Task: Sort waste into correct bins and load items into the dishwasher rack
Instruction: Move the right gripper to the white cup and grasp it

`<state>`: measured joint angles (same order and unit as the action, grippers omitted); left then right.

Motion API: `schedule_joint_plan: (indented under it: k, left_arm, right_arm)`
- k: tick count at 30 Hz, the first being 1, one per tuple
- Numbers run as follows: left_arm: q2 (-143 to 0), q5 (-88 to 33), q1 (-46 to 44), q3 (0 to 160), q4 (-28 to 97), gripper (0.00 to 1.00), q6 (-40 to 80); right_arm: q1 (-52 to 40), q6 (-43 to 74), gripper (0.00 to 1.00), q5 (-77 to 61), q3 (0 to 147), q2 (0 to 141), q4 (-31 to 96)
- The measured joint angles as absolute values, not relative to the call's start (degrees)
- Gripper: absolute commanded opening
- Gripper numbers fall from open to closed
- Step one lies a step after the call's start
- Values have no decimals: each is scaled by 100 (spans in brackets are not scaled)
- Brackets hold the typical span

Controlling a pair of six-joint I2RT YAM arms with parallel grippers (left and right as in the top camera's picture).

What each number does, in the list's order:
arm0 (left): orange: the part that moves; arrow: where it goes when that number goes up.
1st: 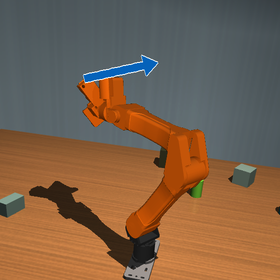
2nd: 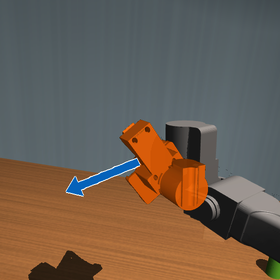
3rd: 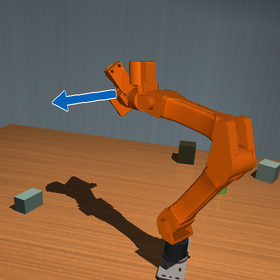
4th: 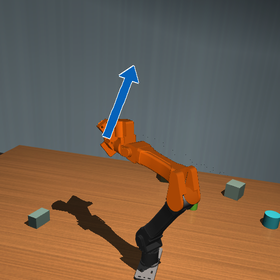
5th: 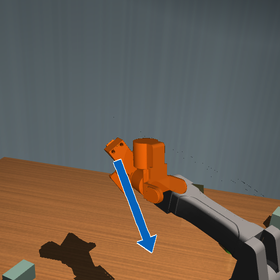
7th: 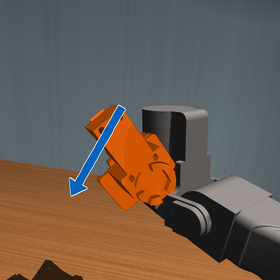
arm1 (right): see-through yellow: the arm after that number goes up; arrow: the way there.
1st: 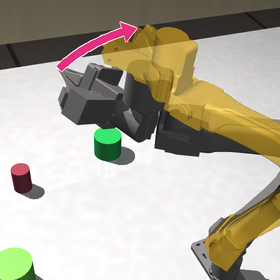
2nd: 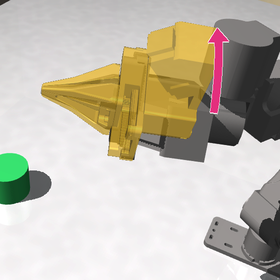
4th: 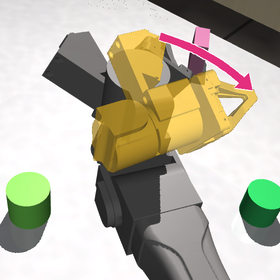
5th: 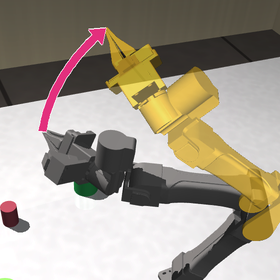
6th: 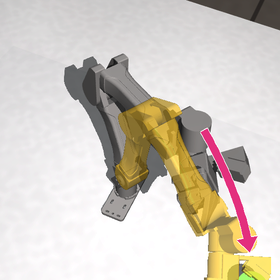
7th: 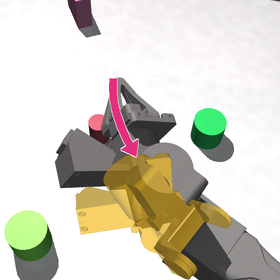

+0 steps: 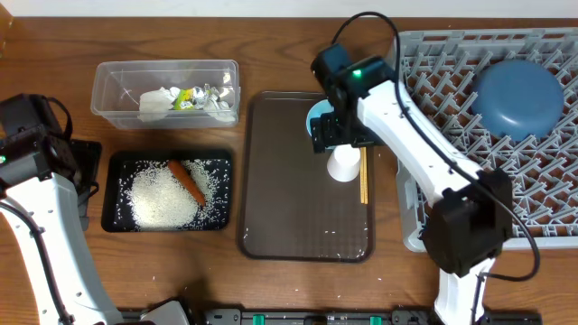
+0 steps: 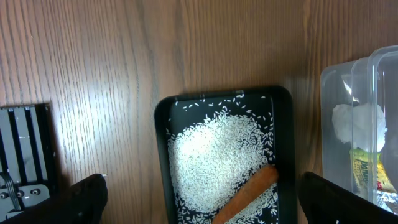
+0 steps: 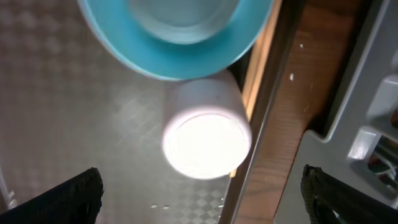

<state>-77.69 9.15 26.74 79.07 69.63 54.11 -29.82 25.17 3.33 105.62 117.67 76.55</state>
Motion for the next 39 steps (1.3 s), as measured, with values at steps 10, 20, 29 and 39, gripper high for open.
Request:
schedule_joint_plan:
  k: [10, 20, 29, 39]
  left_arm:
    - [-7769, 913, 2674, 7907, 6960, 99, 5411]
    - [-7769, 915, 2674, 7907, 6960, 99, 5411]
    - [-7769, 915, 2674, 7907, 6963, 99, 5411]
    - [-7769, 915, 2674, 7907, 6960, 99, 5411]
  right_arm:
    - [-2976, 2668, 78, 467, 10523, 12337, 7649]
    - [-2978, 2722, 77, 478, 10388, 12337, 7470]
    - [-2982, 2724, 75, 342, 9741, 12337, 6788]
    - [-2980, 2707, 54, 298, 9738, 12267, 6720]
